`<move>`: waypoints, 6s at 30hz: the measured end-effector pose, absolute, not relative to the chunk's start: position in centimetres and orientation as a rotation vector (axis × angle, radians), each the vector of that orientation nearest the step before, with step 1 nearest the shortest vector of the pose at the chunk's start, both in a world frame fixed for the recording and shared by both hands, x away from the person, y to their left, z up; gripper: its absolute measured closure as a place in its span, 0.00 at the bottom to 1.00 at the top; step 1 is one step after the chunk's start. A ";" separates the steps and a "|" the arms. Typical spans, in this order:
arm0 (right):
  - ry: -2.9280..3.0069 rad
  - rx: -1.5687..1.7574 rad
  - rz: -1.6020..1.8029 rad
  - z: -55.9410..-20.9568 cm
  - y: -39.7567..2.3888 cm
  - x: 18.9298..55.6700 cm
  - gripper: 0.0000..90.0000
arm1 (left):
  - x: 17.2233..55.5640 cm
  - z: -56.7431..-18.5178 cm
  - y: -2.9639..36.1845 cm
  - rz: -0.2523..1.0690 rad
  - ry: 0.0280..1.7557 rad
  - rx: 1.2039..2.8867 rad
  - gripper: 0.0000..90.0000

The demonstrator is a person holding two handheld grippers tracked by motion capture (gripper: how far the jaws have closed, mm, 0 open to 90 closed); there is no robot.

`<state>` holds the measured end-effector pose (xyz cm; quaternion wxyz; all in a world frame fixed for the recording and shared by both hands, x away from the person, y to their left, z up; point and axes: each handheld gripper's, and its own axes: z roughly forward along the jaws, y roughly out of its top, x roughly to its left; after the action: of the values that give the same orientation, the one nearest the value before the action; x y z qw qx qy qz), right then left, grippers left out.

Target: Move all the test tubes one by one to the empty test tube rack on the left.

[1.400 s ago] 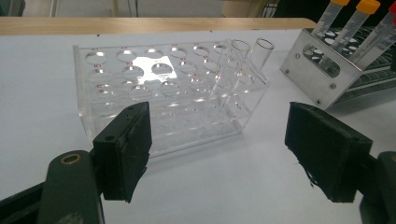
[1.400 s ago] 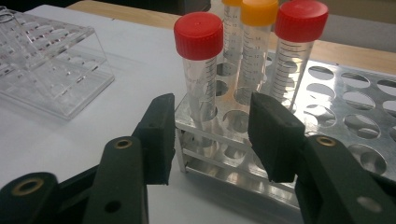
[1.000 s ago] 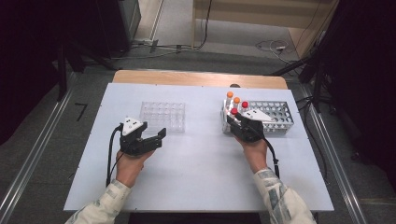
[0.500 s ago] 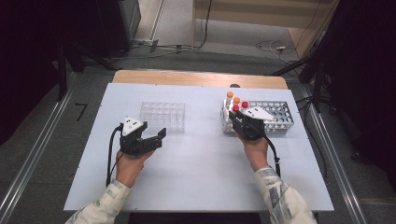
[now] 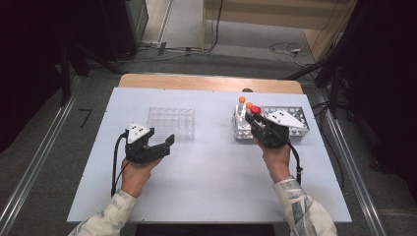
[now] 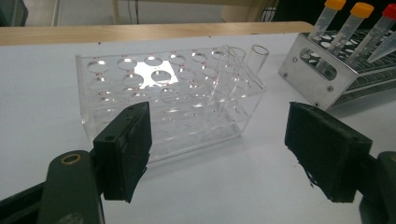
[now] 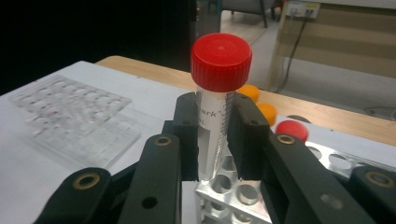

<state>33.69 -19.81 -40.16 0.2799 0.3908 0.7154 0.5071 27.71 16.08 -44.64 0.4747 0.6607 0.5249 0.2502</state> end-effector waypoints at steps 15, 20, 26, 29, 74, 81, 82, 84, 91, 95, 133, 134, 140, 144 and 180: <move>2.154 0.920 1.407 -41.6 -15.5 31.6 0.80 | 26.8 -43.4 14.8 0.580 1.206 1.618 0.26; 2.232 0.863 1.392 -42.5 -13.5 30.8 0.80 | 26.2 -42.7 13.7 0.555 1.156 1.628 0.26; 2.299 0.820 1.404 -43.2 -11.9 30.1 0.80 | 25.6 -41.9 12.6 0.522 1.100 1.641 0.27; 2.325 0.796 1.397 -43.6 -11.2 29.8 0.80 | 25.3 -41.5 12.1 0.505 1.072 1.644 0.29; 2.396 0.736 1.404 -43.9 -8.9 28.6 0.48 | 25.6 -41.4 10.3 0.464 0.952 1.740 0.78; 2.376 0.821 1.379 -43.6 -10.9 29.7 0.32 | 26.1 -41.1 11.6 0.479 1.001 1.710 0.78; 2.366 0.834 1.374 -43.5 -11.5 29.9 0.32 | 26.1 -41.0 11.8 0.481 1.007 1.709 0.78; 2.353 0.863 1.369 -43.3 -12.3 30.1 0.31 | 26.4 -40.9 12.3 0.479 1.026 1.698 0.78; 2.285 0.949 1.343 -42.9 -15.8 30.9 0.31 | 27.1 -40.2 14.3 0.499 1.079 1.648 0.78; 2.246 0.992 1.337 -42.7 -17.7 31.1 0.31 | 27.8 -39.1 15.1 0.526 1.096 1.618 0.78; 2.171 1.070 1.323 -42.7 -20.4 31.7 0.32 | 33.7 -41.6 14.7 0.681 1.205 1.585 0.78; 2.173 1.069 1.323 -42.7 -20.4 31.8 0.32 | 33.7 -41.9 14.7 0.678 1.209 1.583 0.78; 2.176 1.072 1.320 -42.8 -20.4 31.8 0.32 | 33.6 -43.0 14.6 0.667 1.216 1.589 0.77; 2.176 1.078 1.315 -42.9 -20.3 31.8 0.32 | 33.5 -43.1 14.5 0.665 1.215 1.584 0.77; 1.973 1.224 1.179 -43.9 -21.9 35.2 0.43 | 29.2 -42.9 16.9 0.572 1.258 1.534 0.26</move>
<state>35.16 -21.90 -43.87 0.2656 0.4533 0.7303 0.4366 29.17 16.91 -42.89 0.5128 0.6379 0.5230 0.2378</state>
